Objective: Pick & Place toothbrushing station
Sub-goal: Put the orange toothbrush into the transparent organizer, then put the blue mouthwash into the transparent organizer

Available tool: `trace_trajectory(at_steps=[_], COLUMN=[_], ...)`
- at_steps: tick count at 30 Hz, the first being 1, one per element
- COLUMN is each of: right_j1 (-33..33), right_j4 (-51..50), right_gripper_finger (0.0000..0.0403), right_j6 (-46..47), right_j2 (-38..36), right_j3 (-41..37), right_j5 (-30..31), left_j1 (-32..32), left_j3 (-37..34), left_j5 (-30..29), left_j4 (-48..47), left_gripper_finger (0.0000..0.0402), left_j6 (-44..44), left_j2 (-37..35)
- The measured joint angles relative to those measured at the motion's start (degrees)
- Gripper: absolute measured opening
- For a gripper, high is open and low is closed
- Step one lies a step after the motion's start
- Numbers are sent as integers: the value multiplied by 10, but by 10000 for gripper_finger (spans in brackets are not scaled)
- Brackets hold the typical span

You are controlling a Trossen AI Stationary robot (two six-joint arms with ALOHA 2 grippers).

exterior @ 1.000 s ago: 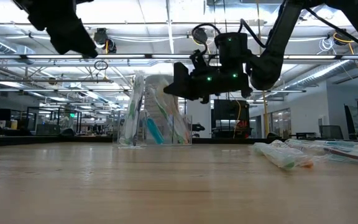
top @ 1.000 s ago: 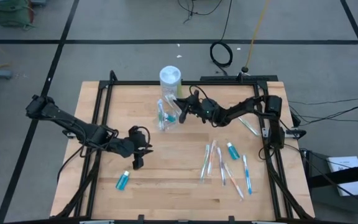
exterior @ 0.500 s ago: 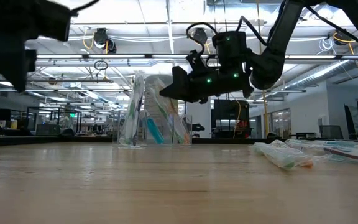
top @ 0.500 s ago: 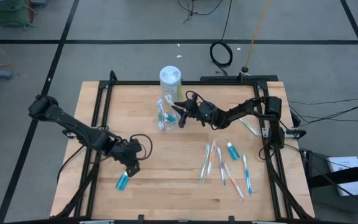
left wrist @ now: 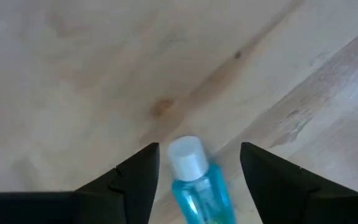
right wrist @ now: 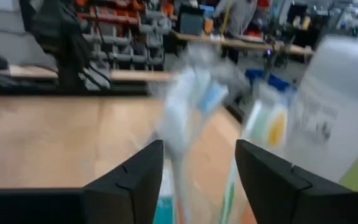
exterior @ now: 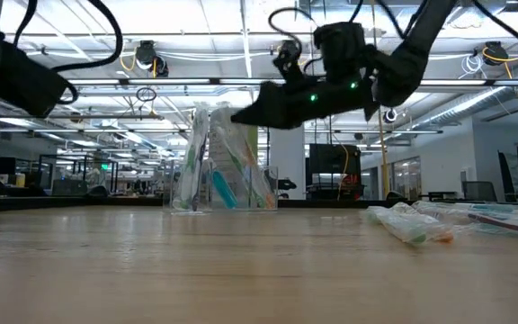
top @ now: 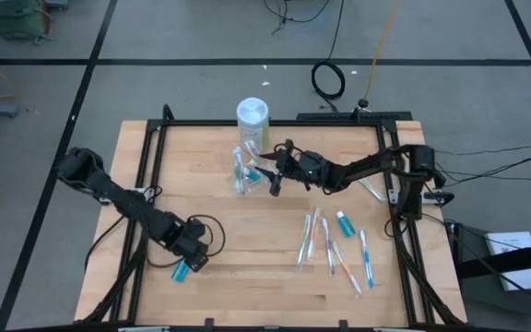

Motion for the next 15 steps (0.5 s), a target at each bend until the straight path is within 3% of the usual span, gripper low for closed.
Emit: trace_trajectory(at_steps=[6,15], right_j1=[12,33], right_j4=[1,4], right_gripper_finger=[205,207], right_j6=[-8,-8], right_j2=[-54,-126], right_j3=[-37,-108], right_j5=[0,0], left_j1=[-18,-34], left_j3=[0,0], left_j5=[20,48], left_j4=[46,38], left_gripper_finger=[215,183], left_j6=[-25,-37], left_j2=[40,59])
